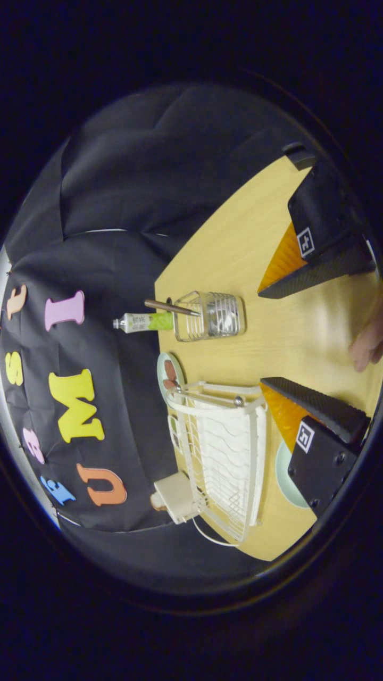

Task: Take the plate from the dish rack, then take the spoon from the basket and place it into the plate.

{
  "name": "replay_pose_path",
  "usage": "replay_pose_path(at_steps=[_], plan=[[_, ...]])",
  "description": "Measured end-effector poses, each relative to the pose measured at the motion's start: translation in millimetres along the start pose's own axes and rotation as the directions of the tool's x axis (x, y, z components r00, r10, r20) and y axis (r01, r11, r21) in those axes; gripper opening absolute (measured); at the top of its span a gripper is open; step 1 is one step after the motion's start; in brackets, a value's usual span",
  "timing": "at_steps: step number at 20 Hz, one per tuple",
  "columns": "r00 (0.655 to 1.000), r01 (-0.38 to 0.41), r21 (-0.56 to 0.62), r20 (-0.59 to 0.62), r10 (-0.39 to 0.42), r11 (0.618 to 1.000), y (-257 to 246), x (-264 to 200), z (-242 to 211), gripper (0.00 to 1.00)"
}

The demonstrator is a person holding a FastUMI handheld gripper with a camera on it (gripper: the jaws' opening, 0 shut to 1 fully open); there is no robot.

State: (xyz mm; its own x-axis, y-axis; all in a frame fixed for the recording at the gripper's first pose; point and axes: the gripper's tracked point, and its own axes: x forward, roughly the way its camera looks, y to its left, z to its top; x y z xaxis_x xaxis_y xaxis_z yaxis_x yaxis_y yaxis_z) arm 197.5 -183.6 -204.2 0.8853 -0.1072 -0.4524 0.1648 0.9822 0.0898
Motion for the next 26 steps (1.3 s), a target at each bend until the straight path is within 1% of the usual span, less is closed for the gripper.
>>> replay_pose_path(at_steps=[4, 6, 8, 11, 12, 14, 15, 16, 17, 18, 19, 20, 21, 22, 23, 24, 25, 26], plan=[[0.997, -0.004, -0.039, 0.079, 0.007, 0.999, -16.1, 32.0, 45.1, 0.95], [0.993, -0.052, -0.055, 0.102, 0.058, 0.997, -8.7, 49.8, 68.7, 0.95], [0.99, -0.073, -0.036, 0.118, 0.077, 0.997, -8.0, 73.3, 89.6, 0.95], [0.995, -0.057, 0.017, 0.081, 0.056, 0.998, -15.9, 110.1, 105.6, 0.95], [0.997, -0.041, 0.029, 0.073, 0.039, 0.999, -20.9, 122.7, 110.4, 0.95], [0.998, -0.01, 0.028, 0.07, 0.008, 1.0, -31.6, 143.4, 120.2, 0.94], [0.997, -0.004, 0.029, 0.074, 0.001, 1.0, -33.4, 150.8, 125.9, 0.93], [0.997, -0.008, 0.014, 0.076, 0.007, 1.0, -33.8, 157.9, 127.5, 0.91], [0.997, -0.023, 0.005, 0.074, 0.023, 1.0, -30.5, 166.1, 129.3, 0.87], [0.998, -0.035, -0.001, 0.056, 0.035, 0.999, -26.6, 171.5, 127.9, 0.86], [0.999, -0.033, 0.005, 0.033, 0.033, 0.999, -26.0, 177.0, 124.9, 0.8], [0.998, -0.053, 0.014, 0.027, 0.053, 0.998, -20.5, 176.3, 125.1, 0.73], [0.997, -0.058, 0.015, 0.043, 0.057, 0.998, -17.0, 180.6, 128.1, 0.67], [0.998, -0.039, 0.011, 0.051, 0.038, 0.999, -19.2, 177.9, 128.9, 0.6], [0.999, -0.012, 0.013, 0.051, 0.012, 1.0, -22.5, 177.3, 128.1, 0.48], [0.998, -0.018, 0.021, 0.054, 0.017, 1.0, -18.5, 175.5, 127.2, 0.35], [0.997, -0.044, 0.029, 0.062, 0.042, 0.999, -12.1, 171.2, 129.5, 0.23], [0.996, -0.063, 0.044, 0.063, 0.06, 0.997, -6.6, 164.9, 129.7, 0.21]])
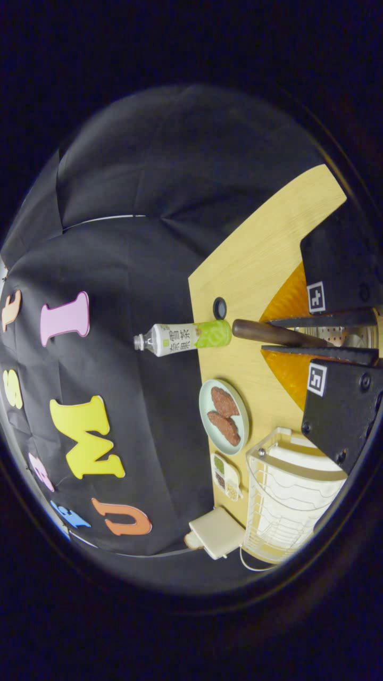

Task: Take the plate from the dish rack, then take the spoon from the basket and place it into the plate.

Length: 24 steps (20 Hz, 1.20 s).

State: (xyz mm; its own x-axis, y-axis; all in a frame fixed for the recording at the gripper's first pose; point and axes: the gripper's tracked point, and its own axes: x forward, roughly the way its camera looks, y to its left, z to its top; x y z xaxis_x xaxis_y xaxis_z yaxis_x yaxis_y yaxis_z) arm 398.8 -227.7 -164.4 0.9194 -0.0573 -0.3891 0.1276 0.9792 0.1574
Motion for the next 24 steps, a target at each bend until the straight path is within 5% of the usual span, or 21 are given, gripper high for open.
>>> replay_pose_path(at_steps=[6, 12, 18, 24], plan=[[0.998, 0.034, -0.067, 0.06, -0.03, 0.997, 12.3, -37.1, 10.3, 0.13], [0.967, 0.082, -0.109, 0.25, -0.053, 0.991, 23.3, -104.4, 52.5, 0.13], [0.94, 0.014, -0.139, 0.34, 0.034, 0.99, 68.1, -187.1, 54.3, 0.13], [0.916, -0.031, -0.242, 0.381, 0.124, 0.97, 129.2, -255.8, 4.6, 0.13]])
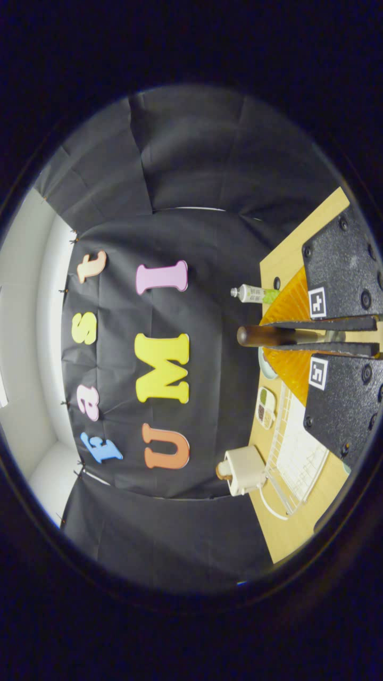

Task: Take the plate from the dish rack, then take the spoon from the basket and place it into the plate.

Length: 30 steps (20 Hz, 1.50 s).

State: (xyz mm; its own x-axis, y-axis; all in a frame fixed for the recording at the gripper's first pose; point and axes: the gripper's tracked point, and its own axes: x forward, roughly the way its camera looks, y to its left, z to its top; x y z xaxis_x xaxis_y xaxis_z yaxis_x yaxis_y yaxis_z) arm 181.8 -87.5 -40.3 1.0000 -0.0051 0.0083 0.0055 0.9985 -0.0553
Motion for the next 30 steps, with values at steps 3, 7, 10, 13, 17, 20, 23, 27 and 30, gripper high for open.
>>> replay_pose_path(at_steps=[3, 7, 10, 13, 17, 20, 23, 27, 30], plan=[[0.998, -0.068, -0.029, 0.01, 0.068, 0.997, 48.8, -38.4, -22.5, 0.13], [0.997, -0.078, 0.006, -0.018, 0.078, 0.997, 94.6, -75.3, -62.7, 0.13], [0.993, -0.102, 0.045, -0.054, 0.104, 0.994, 127.6, -94.9, -88.0, 0.14], [0.993, -0.086, 0.1, -0.077, 0.094, 0.991, 140.6, -102.4, -108.8, 0.14], [0.996, -0.038, 0.149, -0.077, 0.05, 0.988, 147.8, -102.8, -116.9, 0.15], [0.993, -0.067, 0.178, -0.08, 0.083, 0.982, 159.2, -100.7, -127.7, 0.16], [0.992, -0.042, 0.162, -0.11, 0.061, 0.986, 152.9, -99.0, -143.1, 0.17], [0.995, 0.0, 0.127, -0.1, 0.012, 0.992, 137.9, -94.5, -147.3, 0.18], [0.994, 0.033, 0.118, -0.107, -0.021, 0.992, 121.5, -98.6, -149.0, 0.21]])
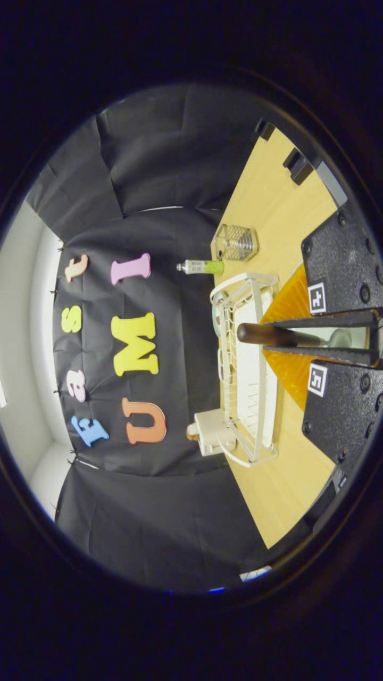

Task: Take the plate from the dish rack, then take the spoon from the basket and place it into the plate.

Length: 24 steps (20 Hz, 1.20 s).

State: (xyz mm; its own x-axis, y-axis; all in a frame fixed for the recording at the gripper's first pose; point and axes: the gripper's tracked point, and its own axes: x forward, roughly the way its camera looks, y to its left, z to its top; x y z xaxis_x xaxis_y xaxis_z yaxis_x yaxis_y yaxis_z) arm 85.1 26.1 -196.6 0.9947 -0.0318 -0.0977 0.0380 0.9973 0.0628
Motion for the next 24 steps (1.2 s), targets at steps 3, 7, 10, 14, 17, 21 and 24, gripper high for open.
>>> replay_pose_path(at_steps=[3, 7, 10, 14, 17, 21, 24], plan=[[1.0, 0.026, -0.02, 0.006, -0.026, 0.999, -19.3, -2.5, 7.4, 0.51], [1.0, -0.01, -0.043, 0.019, 0.011, 0.999, -28.6, -14.9, 18.5, 0.94], [0.999, 0.023, -0.07, 0.026, -0.021, 0.997, -42.9, -22.8, 25.3, 1.0], [1.0, 0.015, -0.056, 0.004, -0.015, 0.998, -48.8, -41.6, 32.6, 1.0], [0.999, 0.032, -0.026, -0.033, -0.033, 0.999, -60.6, -66.1, 46.4, 1.0], [1.0, 0.021, -0.023, -0.006, -0.021, 1.0, -62.2, -111.6, 82.7, 1.0], [0.999, 0.047, -0.064, 0.027, -0.045, 0.997, -69.1, -146.5, 96.5, 1.0]])
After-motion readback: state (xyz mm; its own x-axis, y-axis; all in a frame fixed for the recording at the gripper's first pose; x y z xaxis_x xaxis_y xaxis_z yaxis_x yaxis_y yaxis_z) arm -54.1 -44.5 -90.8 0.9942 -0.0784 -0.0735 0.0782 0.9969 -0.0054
